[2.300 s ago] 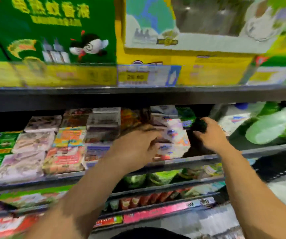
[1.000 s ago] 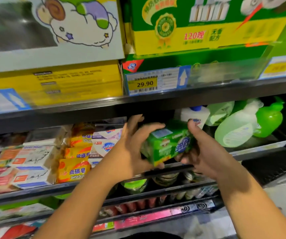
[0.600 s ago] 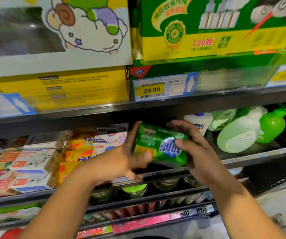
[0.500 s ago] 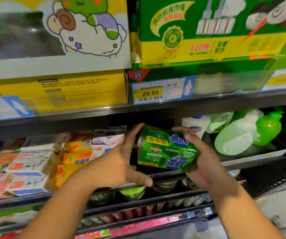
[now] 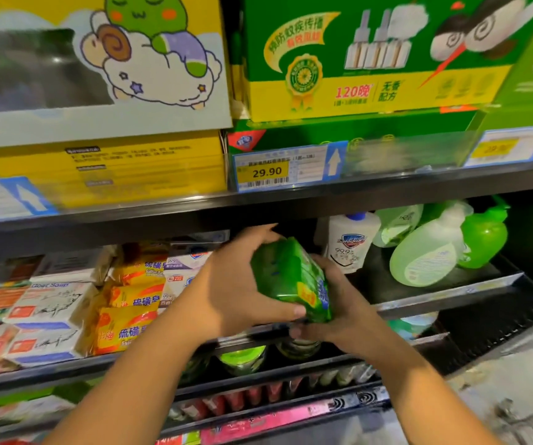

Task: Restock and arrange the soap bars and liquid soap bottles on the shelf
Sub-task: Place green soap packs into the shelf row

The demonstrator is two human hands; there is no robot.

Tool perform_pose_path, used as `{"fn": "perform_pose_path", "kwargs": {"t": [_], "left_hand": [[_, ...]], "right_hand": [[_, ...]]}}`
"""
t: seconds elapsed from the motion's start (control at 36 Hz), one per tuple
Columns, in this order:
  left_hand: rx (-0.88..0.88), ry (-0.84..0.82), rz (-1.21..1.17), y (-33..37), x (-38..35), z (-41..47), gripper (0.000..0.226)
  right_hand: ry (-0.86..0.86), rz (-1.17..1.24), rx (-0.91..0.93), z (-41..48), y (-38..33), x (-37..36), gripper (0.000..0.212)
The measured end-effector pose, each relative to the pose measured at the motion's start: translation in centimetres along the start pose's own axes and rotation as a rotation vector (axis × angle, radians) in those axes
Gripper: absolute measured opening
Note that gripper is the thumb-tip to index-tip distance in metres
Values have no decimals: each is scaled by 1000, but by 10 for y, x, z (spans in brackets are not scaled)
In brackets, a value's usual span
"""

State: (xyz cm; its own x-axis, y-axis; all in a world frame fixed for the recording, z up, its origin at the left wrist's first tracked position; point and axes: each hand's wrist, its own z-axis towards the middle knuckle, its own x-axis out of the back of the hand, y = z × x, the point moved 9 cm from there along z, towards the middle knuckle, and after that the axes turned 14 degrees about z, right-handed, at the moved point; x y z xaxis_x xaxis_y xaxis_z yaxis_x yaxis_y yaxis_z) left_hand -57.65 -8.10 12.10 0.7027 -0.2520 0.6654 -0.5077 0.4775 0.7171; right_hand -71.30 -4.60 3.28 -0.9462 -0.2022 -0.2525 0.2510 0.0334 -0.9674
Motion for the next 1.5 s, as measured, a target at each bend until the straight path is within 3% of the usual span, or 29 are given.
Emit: {"fn": "perform_pose_path", "kwargs": {"t": [0.17,0.25,0.33,0.39,0.47,0.53,0.61,0.67,0.75,0.81,0.86,0.94,1.06,1.14,1.28,1.36,1.5], "left_hand": [[21,-61,157,-23,-5,-9,104],[42,-108,182,-33,-16,-18,105],[-48,-84,216,-28,-28,-24,98],[-49,-66,138,-31,-29,-27,97],[114,-17,-165,-42,-14,-27,100],[221,-3,-390,-40,-7,-24,97],[428,-86,-436,-46,-8,-23,78],[512,-189,-425,-53,-16,-27,70],[474,-187,-355,-52,-12,-28,61],[289,-160,-307,-35,-1,-22,71],[32,-105,-182,-15,13,-21,84],[-267,-9,-6,8,24,-26,73],[-392,64,345,16,22,-20,80],[-297,6,578,-10,19,-9,87],[-4,110,635,-55,46,-25,48],[71,57,716,-82,46,-42,42],[175,15,753,-111,50,-69,63]], "right_hand": [[133,162,103,-15,-18,23,105],[89,1,220,-13,-48,19,111],[31,-232,228,-8,-63,-1,108],[27,-326,213,-6,-67,-7,106],[123,-155,218,-7,-68,7,95],[186,38,163,-8,-58,14,71],[183,140,-113,-13,-22,3,28],[156,93,-264,-20,-2,-1,38],[124,129,-253,-23,-1,1,45],[66,170,-173,-19,-11,5,71],[-7,265,-107,-15,-24,4,81],[-46,229,-37,-10,-42,3,73],[56,-24,60,1,-54,7,58],[178,-96,74,15,-46,18,42],[418,-185,-24,49,-1,54,27],[428,-357,-150,72,18,61,44],[428,-447,-195,95,27,59,65]]}}
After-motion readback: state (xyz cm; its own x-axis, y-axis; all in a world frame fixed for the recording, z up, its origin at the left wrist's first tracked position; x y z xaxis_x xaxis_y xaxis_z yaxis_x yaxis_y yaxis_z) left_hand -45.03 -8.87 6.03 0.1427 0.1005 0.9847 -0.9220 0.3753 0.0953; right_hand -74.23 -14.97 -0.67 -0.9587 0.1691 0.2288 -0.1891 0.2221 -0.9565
